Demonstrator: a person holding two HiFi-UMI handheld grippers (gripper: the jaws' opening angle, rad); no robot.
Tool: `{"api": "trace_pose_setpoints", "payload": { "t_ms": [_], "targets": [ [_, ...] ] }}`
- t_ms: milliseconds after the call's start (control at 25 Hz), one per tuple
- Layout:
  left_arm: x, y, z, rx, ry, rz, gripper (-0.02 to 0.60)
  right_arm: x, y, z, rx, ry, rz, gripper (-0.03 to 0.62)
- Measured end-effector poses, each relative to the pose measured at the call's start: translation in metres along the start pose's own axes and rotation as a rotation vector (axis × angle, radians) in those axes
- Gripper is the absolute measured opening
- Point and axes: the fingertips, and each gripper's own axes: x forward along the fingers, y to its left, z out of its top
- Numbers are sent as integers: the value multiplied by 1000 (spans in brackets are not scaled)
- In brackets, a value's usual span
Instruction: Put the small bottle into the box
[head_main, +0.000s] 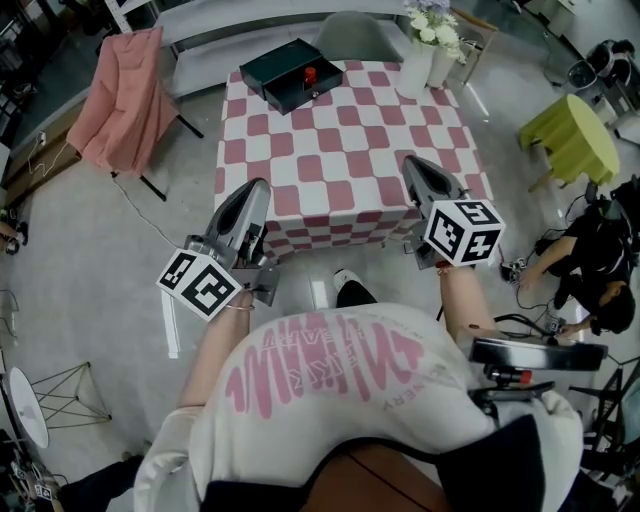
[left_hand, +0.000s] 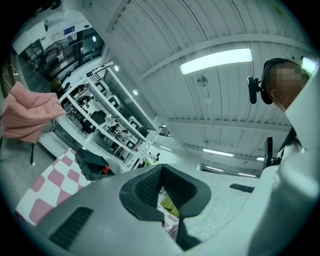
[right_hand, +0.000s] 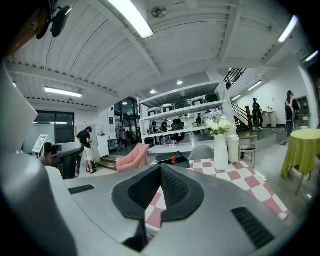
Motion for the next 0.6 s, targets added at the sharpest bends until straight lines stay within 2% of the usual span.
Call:
{"api": "trace_pose_setpoints", "payload": {
  "t_ms": [600],
  "targets": [
    [9, 8, 2, -2, -6, -12, 8, 11, -3, -5, -29, 25, -4, 6]
  ]
}}
